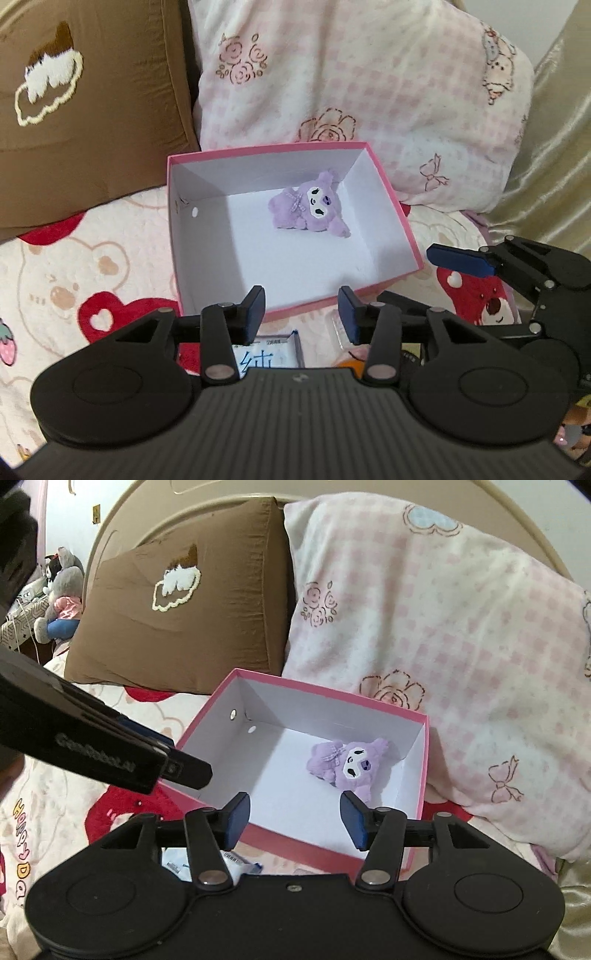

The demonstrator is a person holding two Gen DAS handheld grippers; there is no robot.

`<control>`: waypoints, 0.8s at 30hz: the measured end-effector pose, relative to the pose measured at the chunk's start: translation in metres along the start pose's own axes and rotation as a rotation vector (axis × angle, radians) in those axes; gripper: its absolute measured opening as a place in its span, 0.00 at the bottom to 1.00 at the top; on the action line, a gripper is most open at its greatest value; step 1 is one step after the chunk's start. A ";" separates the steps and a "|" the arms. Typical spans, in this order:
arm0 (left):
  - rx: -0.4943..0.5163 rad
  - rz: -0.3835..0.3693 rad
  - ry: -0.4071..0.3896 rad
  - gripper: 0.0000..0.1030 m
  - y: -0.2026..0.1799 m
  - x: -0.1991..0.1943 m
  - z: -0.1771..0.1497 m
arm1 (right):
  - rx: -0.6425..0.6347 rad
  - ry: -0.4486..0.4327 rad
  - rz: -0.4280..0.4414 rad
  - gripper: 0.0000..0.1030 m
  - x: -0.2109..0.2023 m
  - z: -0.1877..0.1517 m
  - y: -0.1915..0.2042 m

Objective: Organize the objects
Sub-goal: 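Withdraw the right tool and move it toward the blue wet-wipes pack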

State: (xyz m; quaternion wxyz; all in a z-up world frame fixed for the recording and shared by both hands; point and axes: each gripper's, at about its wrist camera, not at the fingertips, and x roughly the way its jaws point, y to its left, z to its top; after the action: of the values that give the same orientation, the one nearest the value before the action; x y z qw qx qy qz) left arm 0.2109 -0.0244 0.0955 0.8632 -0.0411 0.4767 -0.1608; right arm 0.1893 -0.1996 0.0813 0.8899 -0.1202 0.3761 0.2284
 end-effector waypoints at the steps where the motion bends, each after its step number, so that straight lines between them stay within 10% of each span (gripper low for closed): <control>1: 0.011 0.008 0.001 0.43 -0.001 -0.004 -0.002 | 0.004 0.002 -0.004 0.61 -0.002 -0.002 0.001; 12: 0.008 0.015 0.027 0.59 0.001 -0.035 -0.021 | 0.046 0.025 0.062 0.87 -0.028 -0.010 0.008; 24: -0.005 0.015 0.037 0.75 0.023 -0.053 -0.064 | 0.012 0.131 0.190 0.90 -0.034 -0.036 0.048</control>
State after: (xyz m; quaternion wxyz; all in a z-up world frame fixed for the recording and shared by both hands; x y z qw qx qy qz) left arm 0.1370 0.0194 0.0985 0.8554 -0.0368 0.4933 -0.1539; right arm 0.1225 -0.1826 0.0797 0.8385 -0.0931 0.4445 0.3010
